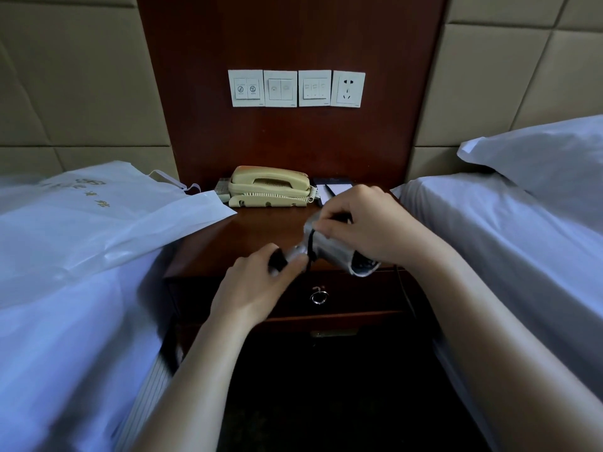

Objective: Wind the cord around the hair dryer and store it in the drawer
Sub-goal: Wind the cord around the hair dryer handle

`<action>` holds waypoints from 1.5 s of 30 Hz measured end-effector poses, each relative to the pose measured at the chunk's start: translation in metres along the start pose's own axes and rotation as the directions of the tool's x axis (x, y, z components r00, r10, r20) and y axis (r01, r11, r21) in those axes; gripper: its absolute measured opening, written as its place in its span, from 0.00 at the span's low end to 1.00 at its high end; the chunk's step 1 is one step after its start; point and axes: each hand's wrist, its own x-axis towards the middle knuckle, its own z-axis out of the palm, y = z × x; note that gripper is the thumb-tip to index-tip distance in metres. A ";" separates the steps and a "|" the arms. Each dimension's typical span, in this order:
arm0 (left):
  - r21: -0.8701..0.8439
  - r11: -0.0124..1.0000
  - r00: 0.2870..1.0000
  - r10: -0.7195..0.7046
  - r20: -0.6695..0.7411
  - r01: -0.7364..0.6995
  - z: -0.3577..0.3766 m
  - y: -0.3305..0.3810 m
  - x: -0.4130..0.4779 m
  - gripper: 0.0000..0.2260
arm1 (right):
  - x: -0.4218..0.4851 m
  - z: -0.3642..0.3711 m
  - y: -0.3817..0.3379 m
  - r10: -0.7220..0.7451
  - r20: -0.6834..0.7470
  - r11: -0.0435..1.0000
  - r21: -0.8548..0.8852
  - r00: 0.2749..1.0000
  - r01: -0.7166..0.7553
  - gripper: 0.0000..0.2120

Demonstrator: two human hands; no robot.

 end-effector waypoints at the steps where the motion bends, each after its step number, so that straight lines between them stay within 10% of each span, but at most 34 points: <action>1: 0.045 0.999 1.000 -0.004 0.026 0.003 0.002 0.003 -0.001 0.28 | 0.000 0.002 -0.002 -0.007 0.009 1.000 -0.002 1.000 0.007 0.11; 11: 0.254 0.967 0.996 0.001 0.086 -0.022 0.005 0.016 -0.006 0.23 | 0.002 0.009 0.013 -0.008 0.180 0.971 0.237 0.984 -0.035 0.14; 20: -0.188 0.981 0.956 0.000 0.292 0.058 -0.009 -0.006 -0.008 0.20 | -0.008 0.024 0.085 0.269 0.270 0.767 0.520 0.924 -0.375 0.21; 31: -0.774 0.518 0.883 0.070 0.463 0.365 -0.001 -0.011 -0.008 0.29 | -0.016 0.063 0.111 0.397 0.352 0.645 0.550 0.848 -0.530 0.20; 45: -0.807 0.447 0.897 -0.387 0.213 0.385 0.008 -0.026 0.012 0.27 | -0.010 0.030 0.054 0.124 0.636 0.919 0.215 0.761 -0.330 0.16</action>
